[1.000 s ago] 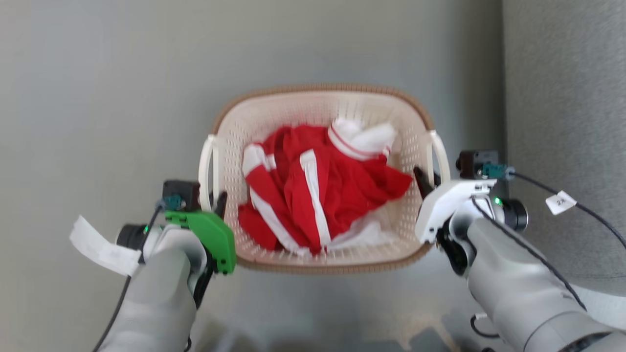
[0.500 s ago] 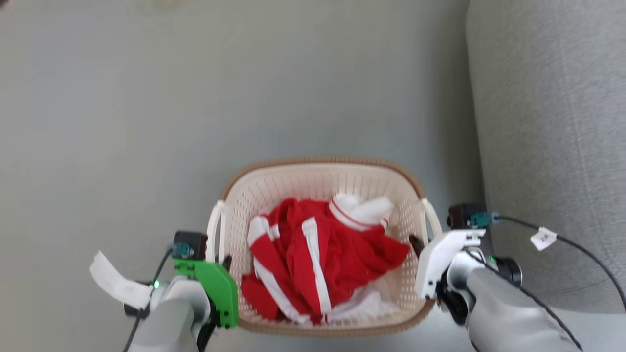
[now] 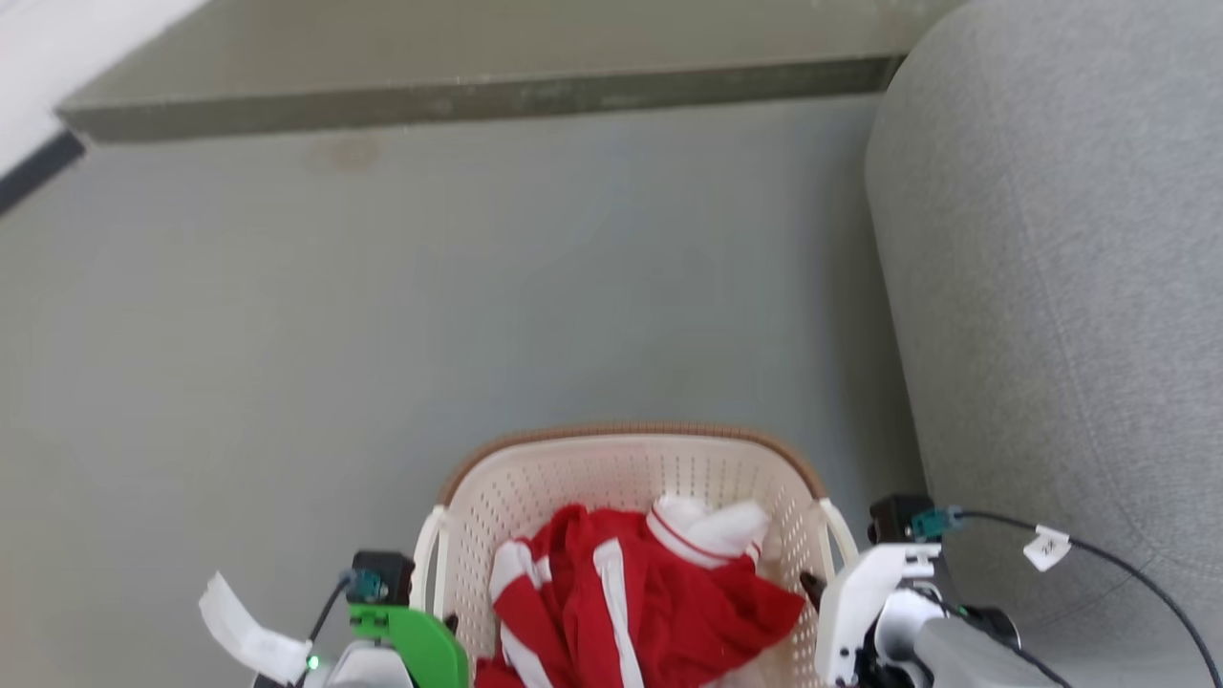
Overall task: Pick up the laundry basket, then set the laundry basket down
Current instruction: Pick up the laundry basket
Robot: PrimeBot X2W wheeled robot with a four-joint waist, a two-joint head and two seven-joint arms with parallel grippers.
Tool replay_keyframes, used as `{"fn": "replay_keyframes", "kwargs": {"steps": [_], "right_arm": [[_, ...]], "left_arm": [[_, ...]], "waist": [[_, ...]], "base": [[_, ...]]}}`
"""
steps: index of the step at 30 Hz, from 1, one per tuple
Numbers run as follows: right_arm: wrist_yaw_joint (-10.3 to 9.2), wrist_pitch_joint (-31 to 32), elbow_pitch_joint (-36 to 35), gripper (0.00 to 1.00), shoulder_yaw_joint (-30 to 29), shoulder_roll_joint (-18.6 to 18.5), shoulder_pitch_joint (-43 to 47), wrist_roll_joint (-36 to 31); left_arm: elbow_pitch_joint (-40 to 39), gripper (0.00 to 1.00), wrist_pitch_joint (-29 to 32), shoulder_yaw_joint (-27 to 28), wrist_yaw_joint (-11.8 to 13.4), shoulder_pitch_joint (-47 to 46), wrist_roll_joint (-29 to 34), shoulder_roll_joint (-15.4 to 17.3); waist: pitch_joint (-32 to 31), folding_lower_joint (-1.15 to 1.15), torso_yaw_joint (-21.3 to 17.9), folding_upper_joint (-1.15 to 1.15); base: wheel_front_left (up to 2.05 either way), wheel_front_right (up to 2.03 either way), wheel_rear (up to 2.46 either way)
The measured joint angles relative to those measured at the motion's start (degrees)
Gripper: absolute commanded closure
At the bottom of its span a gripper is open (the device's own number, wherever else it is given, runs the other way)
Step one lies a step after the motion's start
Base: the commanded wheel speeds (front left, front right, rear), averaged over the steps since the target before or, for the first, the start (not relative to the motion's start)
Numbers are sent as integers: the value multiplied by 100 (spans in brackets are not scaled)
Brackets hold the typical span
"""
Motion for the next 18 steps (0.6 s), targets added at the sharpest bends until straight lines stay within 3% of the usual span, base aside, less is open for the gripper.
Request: {"fn": "replay_keyframes", "kwargs": {"steps": [18], "right_arm": [[-148, 112, -152, 100, 414, -36, 500, 318]], "left_arm": [[-122, 100, 157, -241, -25, 567, -307, 85]], "waist": [[-1026, 0, -47, 0]], "base": [[0, 0, 0]]}}
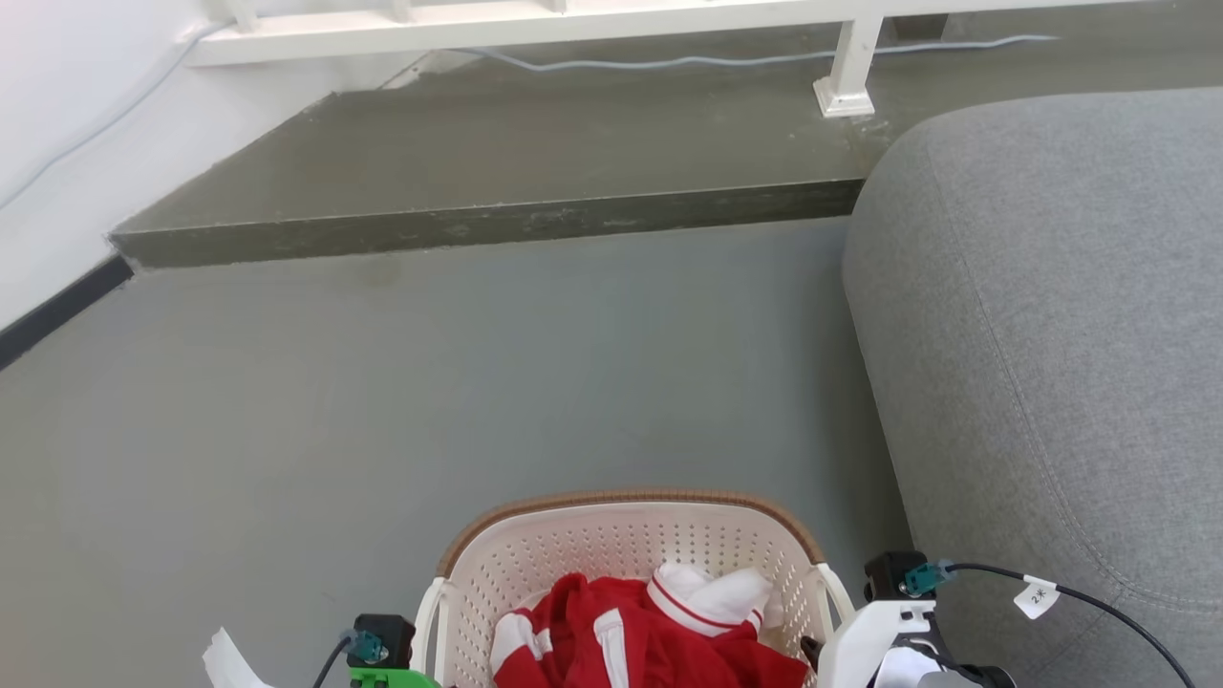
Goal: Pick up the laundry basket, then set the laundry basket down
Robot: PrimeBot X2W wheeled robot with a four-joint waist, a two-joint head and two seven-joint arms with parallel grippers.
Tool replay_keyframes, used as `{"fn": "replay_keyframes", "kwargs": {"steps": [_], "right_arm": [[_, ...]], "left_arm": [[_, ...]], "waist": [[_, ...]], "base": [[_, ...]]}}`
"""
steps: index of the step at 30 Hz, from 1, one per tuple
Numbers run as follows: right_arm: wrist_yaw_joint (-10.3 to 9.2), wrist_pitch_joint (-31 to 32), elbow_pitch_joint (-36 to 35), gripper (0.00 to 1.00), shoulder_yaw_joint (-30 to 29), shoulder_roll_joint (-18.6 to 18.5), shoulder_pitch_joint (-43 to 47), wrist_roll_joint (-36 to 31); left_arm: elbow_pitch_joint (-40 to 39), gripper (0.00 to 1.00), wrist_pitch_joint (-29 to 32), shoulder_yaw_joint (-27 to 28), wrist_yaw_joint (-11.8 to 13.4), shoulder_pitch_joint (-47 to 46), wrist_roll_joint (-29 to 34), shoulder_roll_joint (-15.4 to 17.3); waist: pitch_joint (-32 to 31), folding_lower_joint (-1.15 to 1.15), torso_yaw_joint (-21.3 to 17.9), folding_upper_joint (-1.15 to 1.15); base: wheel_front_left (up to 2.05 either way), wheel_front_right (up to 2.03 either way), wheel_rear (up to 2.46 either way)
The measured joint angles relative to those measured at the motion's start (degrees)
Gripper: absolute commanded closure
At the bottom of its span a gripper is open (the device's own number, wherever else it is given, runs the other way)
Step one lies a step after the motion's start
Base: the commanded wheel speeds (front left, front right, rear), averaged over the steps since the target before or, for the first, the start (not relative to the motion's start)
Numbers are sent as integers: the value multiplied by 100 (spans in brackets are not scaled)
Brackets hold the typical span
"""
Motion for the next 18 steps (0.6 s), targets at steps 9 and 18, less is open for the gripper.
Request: {"fn": "replay_keyframes", "kwargs": {"steps": [9, 18], "right_arm": [[-127, 47, -45, 100, 141, -19, 2, 89], [-188, 71, -93, 100, 265, -35, 2, 253]], "left_arm": [[-81, 100, 51, -75, 0, 57, -52, 24], [-111, 100, 94, -156, 10, 77, -164, 59]], "waist": [[-69, 0, 25, 0], [-50, 0, 32, 0]], "base": [[0, 0, 0], [0, 0, 0]]}}
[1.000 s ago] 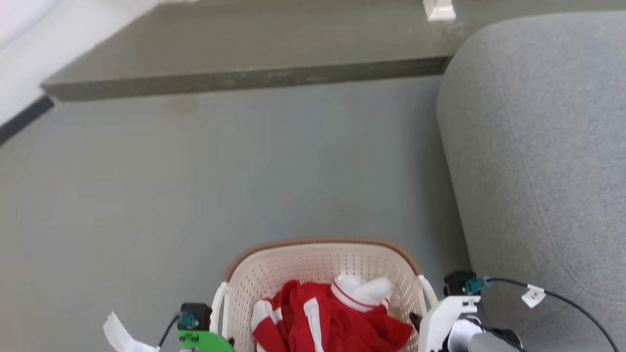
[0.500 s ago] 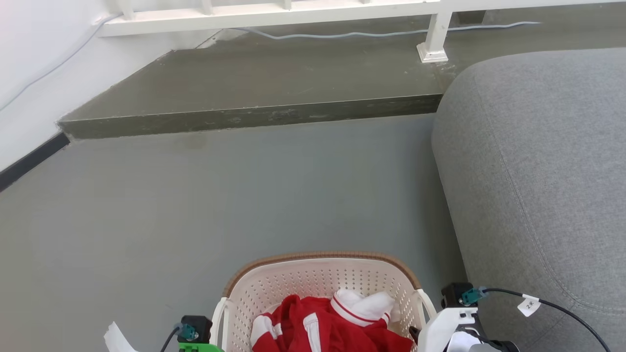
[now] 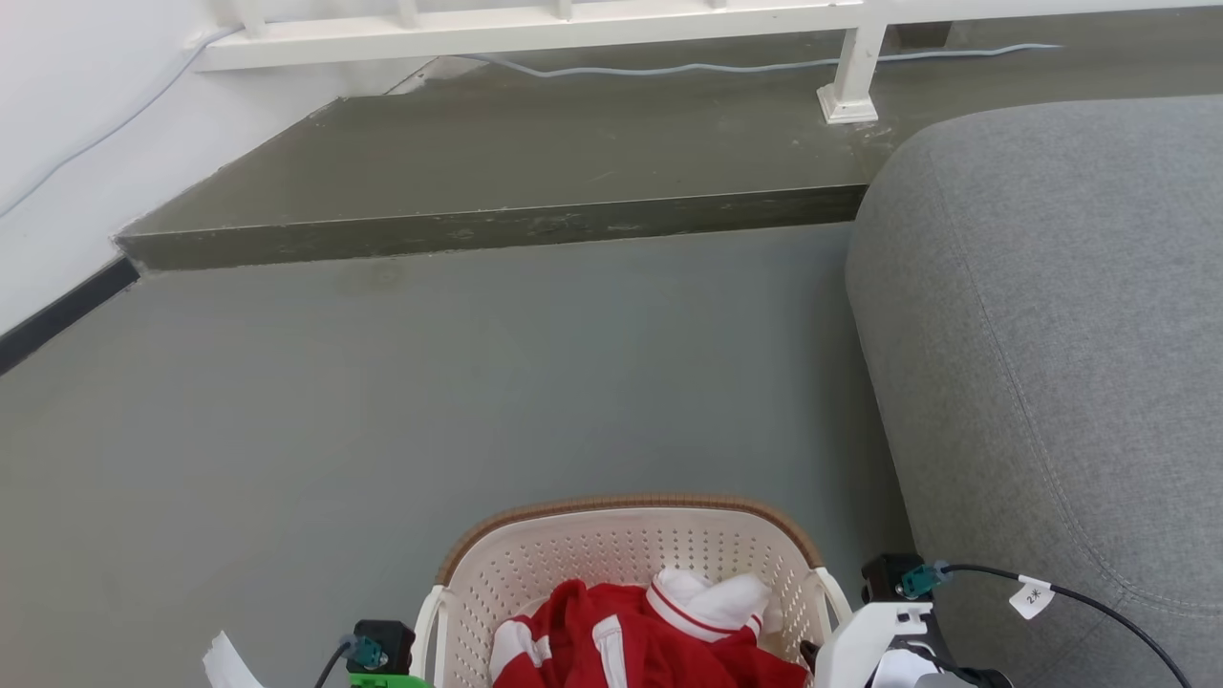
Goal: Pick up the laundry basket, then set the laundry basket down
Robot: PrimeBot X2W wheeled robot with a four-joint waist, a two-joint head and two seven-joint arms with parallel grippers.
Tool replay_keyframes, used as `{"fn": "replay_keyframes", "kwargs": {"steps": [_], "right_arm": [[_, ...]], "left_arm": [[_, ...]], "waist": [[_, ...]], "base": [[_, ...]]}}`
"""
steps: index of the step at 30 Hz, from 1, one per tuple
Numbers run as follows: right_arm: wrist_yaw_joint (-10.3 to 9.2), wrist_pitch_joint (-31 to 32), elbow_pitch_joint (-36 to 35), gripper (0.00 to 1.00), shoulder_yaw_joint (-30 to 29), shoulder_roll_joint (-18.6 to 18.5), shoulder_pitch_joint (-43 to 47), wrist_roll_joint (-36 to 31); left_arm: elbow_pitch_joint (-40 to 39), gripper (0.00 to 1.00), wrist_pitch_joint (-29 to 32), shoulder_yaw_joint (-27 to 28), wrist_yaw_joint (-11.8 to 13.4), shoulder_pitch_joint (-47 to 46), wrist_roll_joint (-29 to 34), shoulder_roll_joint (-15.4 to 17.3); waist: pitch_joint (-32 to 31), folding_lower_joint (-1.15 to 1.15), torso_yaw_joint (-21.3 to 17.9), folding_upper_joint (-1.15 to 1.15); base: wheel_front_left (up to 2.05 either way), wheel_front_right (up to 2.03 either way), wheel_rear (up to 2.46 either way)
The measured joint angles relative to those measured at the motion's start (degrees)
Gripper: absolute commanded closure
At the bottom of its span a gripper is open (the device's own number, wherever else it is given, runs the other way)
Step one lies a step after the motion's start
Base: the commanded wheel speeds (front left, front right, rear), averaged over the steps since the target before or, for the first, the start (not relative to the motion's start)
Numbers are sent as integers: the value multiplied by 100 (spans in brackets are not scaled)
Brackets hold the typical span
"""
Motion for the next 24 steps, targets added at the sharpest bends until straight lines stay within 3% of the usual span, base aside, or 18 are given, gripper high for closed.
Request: {"fn": "replay_keyframes", "kwargs": {"steps": [24], "right_arm": [[-140, -2, -36, 100, 230, -22, -7, 230]], "left_arm": [[-90, 100, 24, -159, 126, 4, -83, 30]], "waist": [[133, 0, -3, 0]], "base": [[0, 0, 0]]}}
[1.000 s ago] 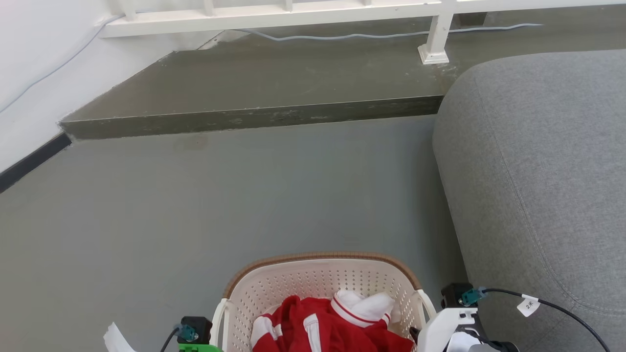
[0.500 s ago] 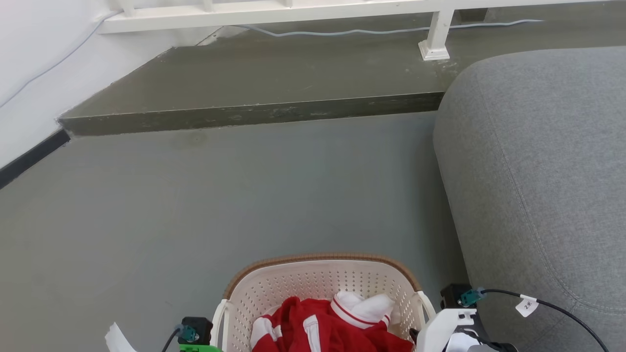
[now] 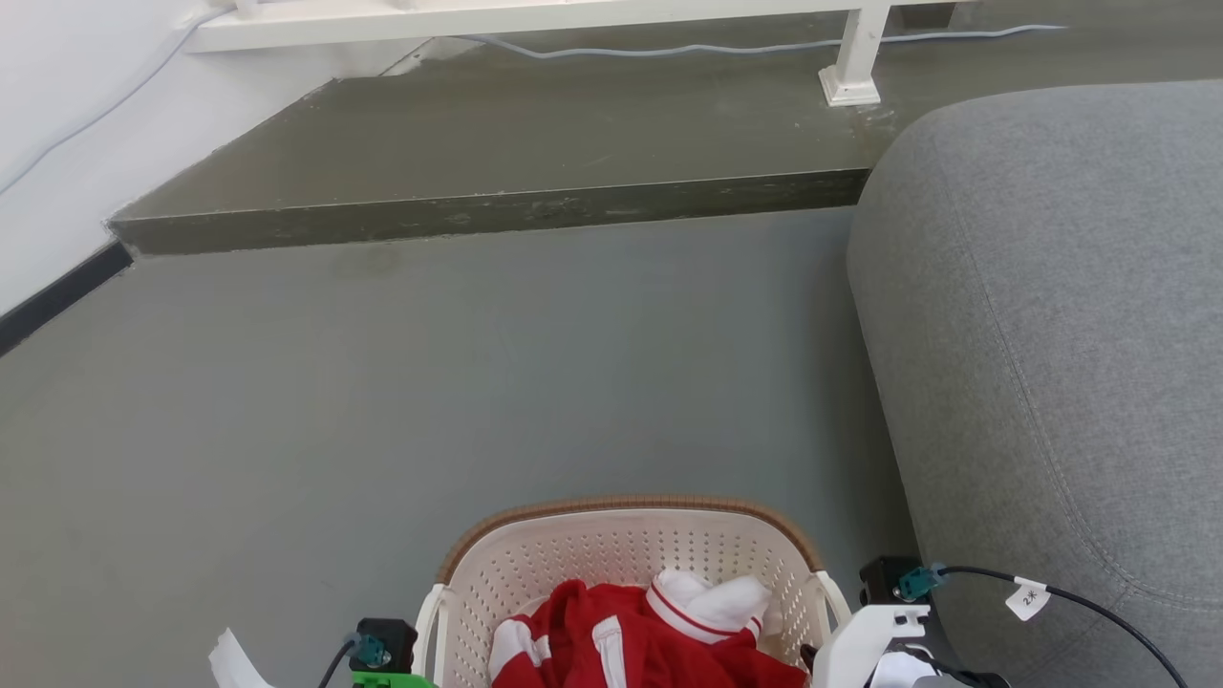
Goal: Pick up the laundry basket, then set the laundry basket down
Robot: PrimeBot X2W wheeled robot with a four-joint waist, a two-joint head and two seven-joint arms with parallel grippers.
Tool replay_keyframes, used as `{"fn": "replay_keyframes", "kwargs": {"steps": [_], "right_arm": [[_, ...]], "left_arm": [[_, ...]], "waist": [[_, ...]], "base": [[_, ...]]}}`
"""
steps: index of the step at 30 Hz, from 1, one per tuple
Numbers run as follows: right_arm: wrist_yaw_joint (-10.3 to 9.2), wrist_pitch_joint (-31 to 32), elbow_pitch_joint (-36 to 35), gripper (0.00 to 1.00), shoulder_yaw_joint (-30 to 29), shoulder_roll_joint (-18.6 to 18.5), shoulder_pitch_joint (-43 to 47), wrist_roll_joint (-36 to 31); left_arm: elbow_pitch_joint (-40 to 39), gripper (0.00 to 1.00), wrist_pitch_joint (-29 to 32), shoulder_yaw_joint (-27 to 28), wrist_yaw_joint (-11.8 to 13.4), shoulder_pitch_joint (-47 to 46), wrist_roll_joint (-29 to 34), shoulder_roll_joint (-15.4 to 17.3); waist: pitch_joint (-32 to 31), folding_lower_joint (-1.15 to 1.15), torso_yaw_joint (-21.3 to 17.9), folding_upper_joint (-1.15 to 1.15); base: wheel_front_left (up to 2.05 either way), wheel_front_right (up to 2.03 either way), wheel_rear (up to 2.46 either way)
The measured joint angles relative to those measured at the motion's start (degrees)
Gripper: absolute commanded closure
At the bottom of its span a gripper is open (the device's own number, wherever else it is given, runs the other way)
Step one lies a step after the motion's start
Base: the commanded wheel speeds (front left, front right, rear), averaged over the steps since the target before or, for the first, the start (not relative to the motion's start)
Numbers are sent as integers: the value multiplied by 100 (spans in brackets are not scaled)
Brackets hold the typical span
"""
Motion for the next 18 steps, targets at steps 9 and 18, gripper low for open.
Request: {"fn": "replay_keyframes", "kwargs": {"steps": [9, 18], "right_arm": [[-5, -33, -1, 100, 96, -19, -37, 98], [-54, -41, -11, 100, 166, -19, -178, 162]], "left_arm": [[-55, 100, 26, -46, 53, -1, -49, 13], [-73, 100, -15, -43, 116, -26, -99, 19]], "waist": [[123, 0, -10, 0], [301, 0, -35, 0]], "base": [[0, 0, 0], [0, 0, 0]]}}
